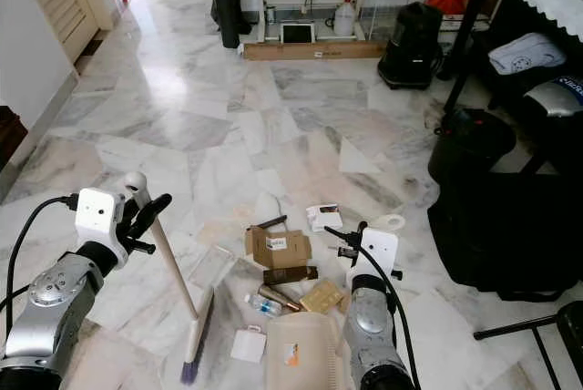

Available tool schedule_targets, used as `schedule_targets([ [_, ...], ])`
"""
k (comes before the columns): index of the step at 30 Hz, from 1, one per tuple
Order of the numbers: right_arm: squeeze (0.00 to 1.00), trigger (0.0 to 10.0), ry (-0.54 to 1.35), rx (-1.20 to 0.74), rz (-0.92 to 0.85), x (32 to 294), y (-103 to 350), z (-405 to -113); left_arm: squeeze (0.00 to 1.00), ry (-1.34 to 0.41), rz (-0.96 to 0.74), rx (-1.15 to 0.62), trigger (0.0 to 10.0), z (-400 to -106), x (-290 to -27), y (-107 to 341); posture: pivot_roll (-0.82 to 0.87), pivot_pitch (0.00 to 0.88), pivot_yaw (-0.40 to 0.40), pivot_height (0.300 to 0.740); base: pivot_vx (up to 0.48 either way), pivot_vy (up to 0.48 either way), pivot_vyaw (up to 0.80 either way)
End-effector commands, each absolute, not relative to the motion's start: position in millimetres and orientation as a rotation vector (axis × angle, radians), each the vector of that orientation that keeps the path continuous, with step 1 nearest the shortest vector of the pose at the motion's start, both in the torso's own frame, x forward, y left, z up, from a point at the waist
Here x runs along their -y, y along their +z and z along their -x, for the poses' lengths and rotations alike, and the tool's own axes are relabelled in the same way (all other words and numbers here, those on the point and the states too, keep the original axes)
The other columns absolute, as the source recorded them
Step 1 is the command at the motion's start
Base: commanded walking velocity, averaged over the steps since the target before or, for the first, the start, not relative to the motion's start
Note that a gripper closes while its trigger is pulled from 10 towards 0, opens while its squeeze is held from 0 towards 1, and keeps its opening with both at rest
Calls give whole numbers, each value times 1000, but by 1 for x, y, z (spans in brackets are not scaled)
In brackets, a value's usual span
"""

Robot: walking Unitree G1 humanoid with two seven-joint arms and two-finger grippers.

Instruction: Sweep floor

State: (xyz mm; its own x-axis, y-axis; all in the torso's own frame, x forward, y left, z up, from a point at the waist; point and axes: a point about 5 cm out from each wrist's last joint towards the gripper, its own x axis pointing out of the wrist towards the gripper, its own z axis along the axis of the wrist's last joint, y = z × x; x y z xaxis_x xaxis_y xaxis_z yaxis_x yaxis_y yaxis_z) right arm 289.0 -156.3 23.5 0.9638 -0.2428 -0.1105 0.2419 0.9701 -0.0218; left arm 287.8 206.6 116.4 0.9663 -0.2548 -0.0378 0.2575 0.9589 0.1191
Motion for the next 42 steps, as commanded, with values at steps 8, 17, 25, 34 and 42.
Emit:
schedule_targets([
  [8,0,10000,-252,-89,-2,155,26,-290,0,-319,-192,-105,10000,-282,-203,97,125,85,27,740,0,0,0],
  [17,0,10000,-254,-90,6,156,26,-290,0,-395,-226,-225,10000,-272,-202,79,133,93,29,740,0,0,0],
  [25,0,10000,-258,-96,24,156,25,-290,0,-386,-110,-257,10000,-275,-197,72,125,99,31,740,0,0,0],
  [34,0,10000,-256,-100,52,157,25,-290,0,-424,-10,-285,10000,-276,-195,78,133,104,29,740,0,0,0],
  [42,0,10000,-226,-61,90,152,33,-296,0,-384,193,-244,10000,-281,-195,87,132,106,28,740,0,0,0],
])
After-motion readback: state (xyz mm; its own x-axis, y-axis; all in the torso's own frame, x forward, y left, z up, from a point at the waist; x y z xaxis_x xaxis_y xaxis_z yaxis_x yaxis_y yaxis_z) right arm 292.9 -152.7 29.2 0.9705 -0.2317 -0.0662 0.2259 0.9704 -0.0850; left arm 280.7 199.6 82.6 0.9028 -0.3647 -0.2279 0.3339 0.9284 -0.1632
